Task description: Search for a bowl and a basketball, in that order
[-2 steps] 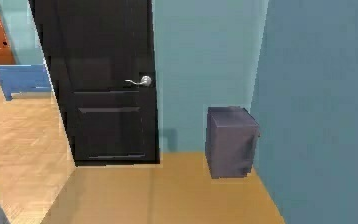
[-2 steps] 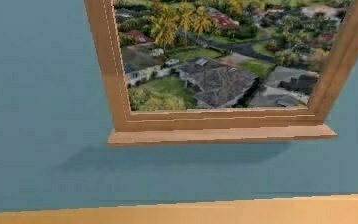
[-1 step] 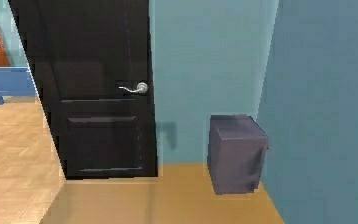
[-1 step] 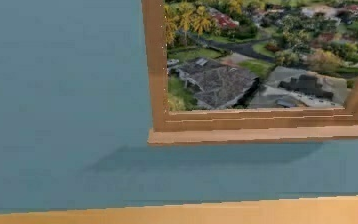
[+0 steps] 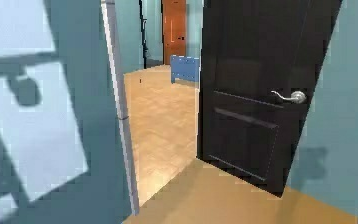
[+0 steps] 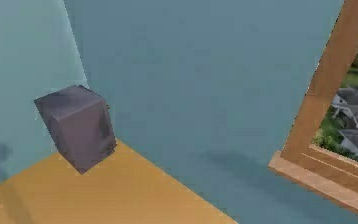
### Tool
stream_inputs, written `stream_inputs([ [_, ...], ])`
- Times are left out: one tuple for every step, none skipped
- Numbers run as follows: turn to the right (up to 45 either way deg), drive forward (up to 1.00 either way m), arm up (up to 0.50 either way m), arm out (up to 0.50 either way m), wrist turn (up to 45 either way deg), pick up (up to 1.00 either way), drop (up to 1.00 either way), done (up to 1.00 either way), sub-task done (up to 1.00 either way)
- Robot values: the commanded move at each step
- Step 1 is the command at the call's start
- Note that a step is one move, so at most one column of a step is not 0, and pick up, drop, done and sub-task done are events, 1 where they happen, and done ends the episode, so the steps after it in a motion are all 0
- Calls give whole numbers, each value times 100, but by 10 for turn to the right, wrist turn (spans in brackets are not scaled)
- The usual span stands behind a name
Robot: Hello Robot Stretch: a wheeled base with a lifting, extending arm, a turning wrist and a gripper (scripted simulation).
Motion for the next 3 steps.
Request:
stream_inputs([
  [0,100,0,0,0,0,0,0,0],
  [0,15,0,0,0,0,0,0,0],
  [-60,0,0,0,0,0,0,0,0],
])
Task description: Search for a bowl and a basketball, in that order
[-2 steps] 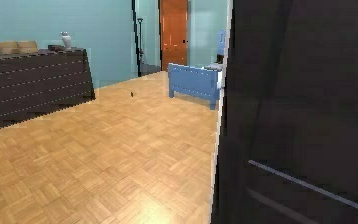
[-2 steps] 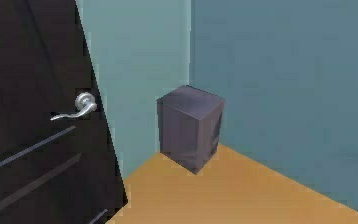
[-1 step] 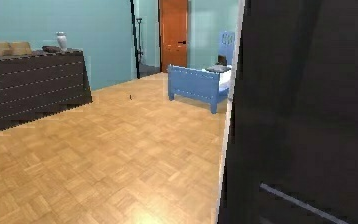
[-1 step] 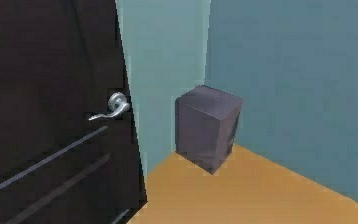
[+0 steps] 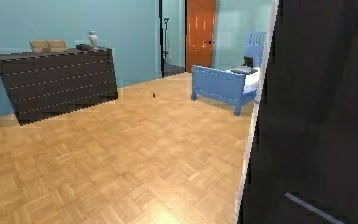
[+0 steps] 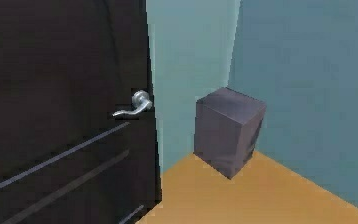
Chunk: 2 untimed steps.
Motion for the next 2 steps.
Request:
stream_inputs([
  [0,100,0,0,0,0,0,0,0],
  [0,100,0,0,0,0,0,0,0],
])
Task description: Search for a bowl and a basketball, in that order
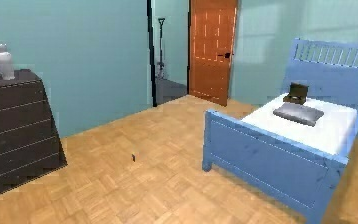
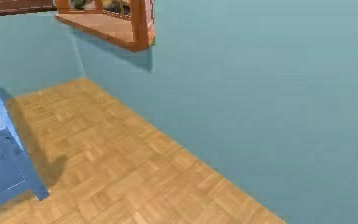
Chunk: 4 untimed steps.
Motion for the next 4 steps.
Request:
stream_inputs([
  [0,100,0,0,0,0,0,0,0],
  [0,100,0,0,0,0,0,0,0],
  [-30,0,0,0,0,0,0,0,0],
  [0,100,0,0,0,0,0,0,0],
])
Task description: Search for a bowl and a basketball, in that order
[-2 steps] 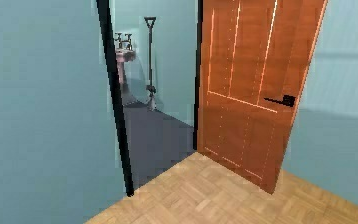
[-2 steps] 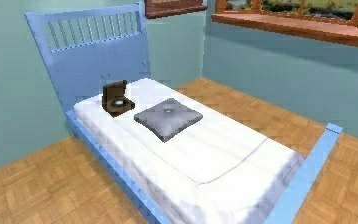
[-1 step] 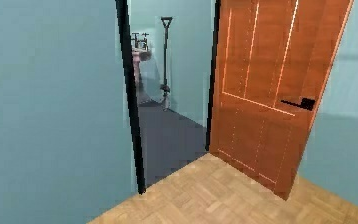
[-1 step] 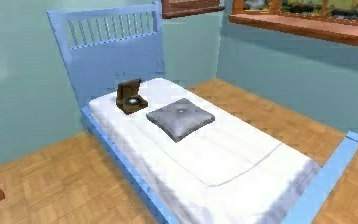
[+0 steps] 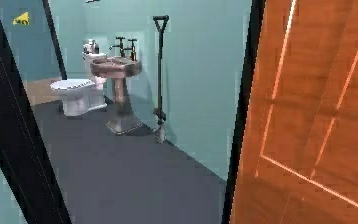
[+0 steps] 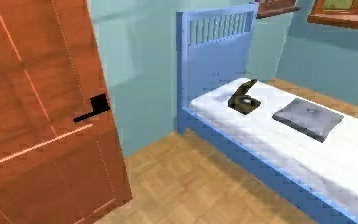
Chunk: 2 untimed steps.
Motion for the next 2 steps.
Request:
stream_inputs([
  [0,55,0,0,0,0,0,0,0],
  [-420,0,0,0,0,0,0,0,0],
])
